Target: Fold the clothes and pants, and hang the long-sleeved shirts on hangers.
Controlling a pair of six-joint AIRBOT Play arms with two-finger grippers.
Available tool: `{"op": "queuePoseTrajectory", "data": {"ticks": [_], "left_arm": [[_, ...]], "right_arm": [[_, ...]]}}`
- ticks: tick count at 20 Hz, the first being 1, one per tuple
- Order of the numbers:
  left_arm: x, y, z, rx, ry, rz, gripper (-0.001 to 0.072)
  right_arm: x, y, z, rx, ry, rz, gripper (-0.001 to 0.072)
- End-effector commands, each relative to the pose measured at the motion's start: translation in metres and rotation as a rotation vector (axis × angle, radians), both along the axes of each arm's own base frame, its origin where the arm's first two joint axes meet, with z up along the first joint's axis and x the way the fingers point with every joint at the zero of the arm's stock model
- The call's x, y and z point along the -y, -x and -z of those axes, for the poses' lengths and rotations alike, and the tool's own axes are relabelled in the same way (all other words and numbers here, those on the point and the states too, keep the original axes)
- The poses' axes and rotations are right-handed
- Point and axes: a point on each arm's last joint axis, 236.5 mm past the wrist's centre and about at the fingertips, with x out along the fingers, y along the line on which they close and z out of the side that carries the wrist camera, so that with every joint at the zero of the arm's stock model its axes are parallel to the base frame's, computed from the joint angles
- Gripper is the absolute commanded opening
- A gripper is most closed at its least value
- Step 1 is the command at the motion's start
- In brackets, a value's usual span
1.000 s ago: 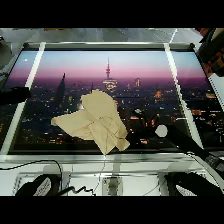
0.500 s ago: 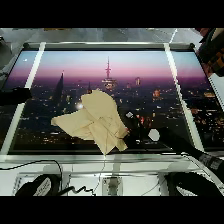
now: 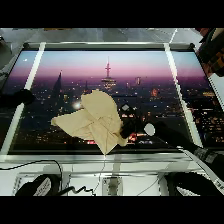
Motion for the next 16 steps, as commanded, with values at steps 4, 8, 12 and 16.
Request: {"op": "queuePoseTrajectory", "data": {"ticks": [4,8,12,16], "left_arm": [[-0.018,0.026,0.022,-0.133,-0.085,-0.006,0.0477],[-0.012,0.036,0.060,-0.203,-0.077,0.044,0.0476],[0.038,0.051,0.125,-0.258,0.134,0.104,0.0476],[0.101,0.072,0.177,-0.296,0.433,0.108,0.0477]], "right_arm": [[0.030,-0.087,-0.158,0.295,-0.207,0.205,0.0013],[0.147,-0.106,-0.194,0.287,-0.227,0.495,0.0012],[0.242,-0.084,-0.152,0.083,-0.147,0.690,0.0013],[0.292,-0.074,-0.134,0.041,-0.135,0.824,0.0013]]}}
